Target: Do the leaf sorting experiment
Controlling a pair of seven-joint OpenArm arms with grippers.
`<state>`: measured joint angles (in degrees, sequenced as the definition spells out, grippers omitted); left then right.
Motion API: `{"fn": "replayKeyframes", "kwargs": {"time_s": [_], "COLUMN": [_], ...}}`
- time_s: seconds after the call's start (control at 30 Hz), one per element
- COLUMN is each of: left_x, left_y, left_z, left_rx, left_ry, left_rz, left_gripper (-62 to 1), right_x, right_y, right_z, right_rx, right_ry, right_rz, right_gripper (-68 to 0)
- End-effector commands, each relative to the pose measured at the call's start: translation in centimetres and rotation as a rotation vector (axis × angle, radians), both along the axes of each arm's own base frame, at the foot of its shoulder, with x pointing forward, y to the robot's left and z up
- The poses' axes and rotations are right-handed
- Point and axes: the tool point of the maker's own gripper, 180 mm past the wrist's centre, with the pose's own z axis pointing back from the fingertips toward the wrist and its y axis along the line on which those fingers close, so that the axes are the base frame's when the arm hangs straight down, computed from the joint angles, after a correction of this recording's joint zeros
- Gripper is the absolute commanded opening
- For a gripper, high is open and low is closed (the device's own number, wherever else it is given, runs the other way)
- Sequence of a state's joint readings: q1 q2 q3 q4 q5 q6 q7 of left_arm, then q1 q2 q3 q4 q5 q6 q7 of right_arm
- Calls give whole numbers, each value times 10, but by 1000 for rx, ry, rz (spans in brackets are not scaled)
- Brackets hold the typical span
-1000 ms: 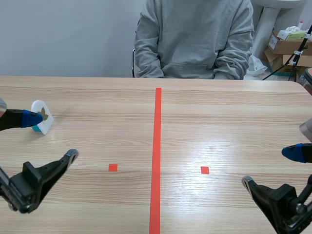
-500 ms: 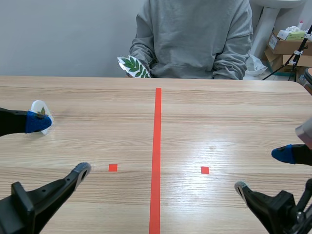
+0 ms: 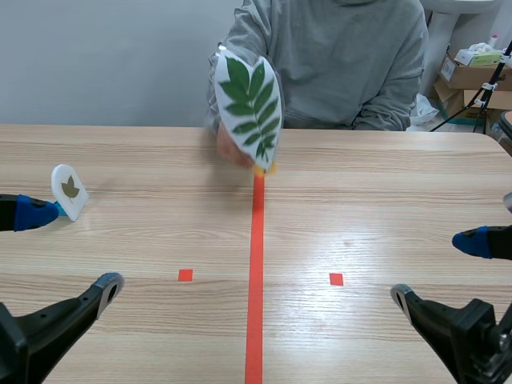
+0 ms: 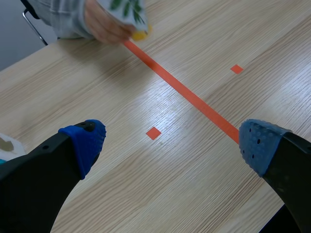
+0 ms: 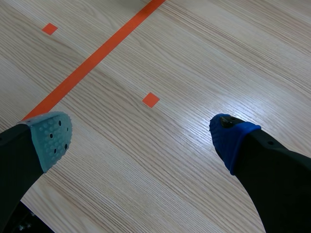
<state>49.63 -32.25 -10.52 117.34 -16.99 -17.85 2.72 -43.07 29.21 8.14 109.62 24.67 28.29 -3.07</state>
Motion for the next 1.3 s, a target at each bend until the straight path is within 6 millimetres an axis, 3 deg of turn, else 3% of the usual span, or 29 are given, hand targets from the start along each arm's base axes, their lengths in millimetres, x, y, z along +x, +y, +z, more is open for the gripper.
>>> {"fn": "replayKeyframes", "kwargs": {"time_s": [0.0,1.27], "left_x": [1,-1], "left_y": [-1,1], "left_z": [2,-5], "left_rx": [-11,13], "left_ry": [-3,24], "left_rz": [2,7], "left_gripper": [-24,-24], "right_x": [3,1], "right_y": [2,7], "right_z": [8,9], "right_rx": [10,30], "right_ry": [-27,-16], "right_rz": [5,30], "right_gripper": [-97,-97]}}
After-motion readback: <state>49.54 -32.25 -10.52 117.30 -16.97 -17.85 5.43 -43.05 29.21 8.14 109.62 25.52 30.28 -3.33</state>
